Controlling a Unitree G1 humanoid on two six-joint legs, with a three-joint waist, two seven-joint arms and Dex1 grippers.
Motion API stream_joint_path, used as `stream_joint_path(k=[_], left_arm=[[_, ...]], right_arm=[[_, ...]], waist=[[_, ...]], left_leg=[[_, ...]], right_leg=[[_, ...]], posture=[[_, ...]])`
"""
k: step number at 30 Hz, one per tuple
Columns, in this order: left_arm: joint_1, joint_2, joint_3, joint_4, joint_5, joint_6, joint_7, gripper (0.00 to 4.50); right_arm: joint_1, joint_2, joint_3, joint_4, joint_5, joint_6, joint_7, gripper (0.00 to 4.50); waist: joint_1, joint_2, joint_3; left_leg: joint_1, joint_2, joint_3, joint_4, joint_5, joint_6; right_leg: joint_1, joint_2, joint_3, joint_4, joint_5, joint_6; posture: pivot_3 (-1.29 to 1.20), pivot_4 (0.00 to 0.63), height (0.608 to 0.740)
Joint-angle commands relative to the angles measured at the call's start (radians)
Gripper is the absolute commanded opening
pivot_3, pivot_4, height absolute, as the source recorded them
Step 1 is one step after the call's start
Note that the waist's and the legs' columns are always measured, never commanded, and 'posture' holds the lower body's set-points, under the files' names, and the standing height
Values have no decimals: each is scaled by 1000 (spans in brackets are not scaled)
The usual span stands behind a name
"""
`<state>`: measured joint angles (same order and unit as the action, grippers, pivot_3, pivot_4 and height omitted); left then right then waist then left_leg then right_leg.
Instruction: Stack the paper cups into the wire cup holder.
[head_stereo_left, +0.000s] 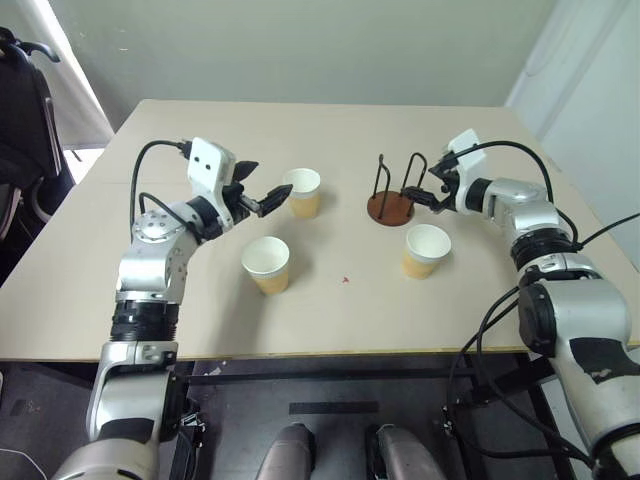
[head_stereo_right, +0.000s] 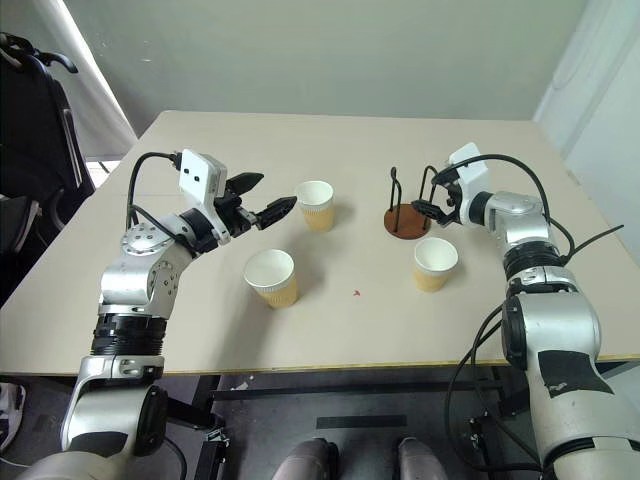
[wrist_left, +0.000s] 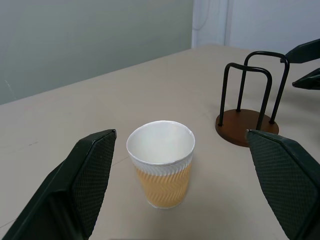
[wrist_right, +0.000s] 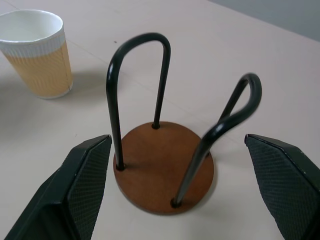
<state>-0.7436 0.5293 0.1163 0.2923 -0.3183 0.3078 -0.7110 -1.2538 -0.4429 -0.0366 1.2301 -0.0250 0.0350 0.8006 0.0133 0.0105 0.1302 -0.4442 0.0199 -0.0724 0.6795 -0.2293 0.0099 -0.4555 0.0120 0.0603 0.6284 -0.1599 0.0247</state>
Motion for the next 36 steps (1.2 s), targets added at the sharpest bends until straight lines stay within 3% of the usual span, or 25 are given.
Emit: stream_joint_path(k=[1,3,14,18,26,36], left_arm=[[-10,13,20,-36,1,-12,7,4479],[-10,14,20,-37,1,-12,7,4500],[-3,15,16,-44,4,-11,11,4500],[-2,17,15,-42,5,-12,11,4500],[14,50,-17,-36,21,-6,-42,4500],[28,108,-59,-62,32,4,-172,4500]], right_arm=[[-36,4,-4,-7,-3,-25,-29,4170],[-37,7,-5,-4,-4,-28,-38,3782],[-38,16,-10,-5,-6,-51,-63,40],[-37,10,-11,-18,3,-55,-12,40],[-5,-7,2,-137,42,23,234,40],[101,-29,2,-528,134,327,315,40]], waist=[[0,0,0],[1,0,0],[-1,0,0],[1,0,0],[-2,0,0],[0,0,0]], left_leg=[[0,0,0,0,0,0],[0,0,0,0,0,0],[0,0,0,0,0,0],[0,0,0,0,0,0],[-1,0,0,-2,0,-1],[-1,0,0,-2,0,-2]], right_leg=[[0,0,0,0,0,0],[0,0,0,0,0,0],[0,0,0,0,0,0],[0,0,0,0,0,-1],[-1,0,0,0,-1,-2],[-2,0,0,0,-2,-4]], posture=[[0,150,740],[0,150,740],[0,150,740],[0,150,740],[0,150,740],[0,150,740]])
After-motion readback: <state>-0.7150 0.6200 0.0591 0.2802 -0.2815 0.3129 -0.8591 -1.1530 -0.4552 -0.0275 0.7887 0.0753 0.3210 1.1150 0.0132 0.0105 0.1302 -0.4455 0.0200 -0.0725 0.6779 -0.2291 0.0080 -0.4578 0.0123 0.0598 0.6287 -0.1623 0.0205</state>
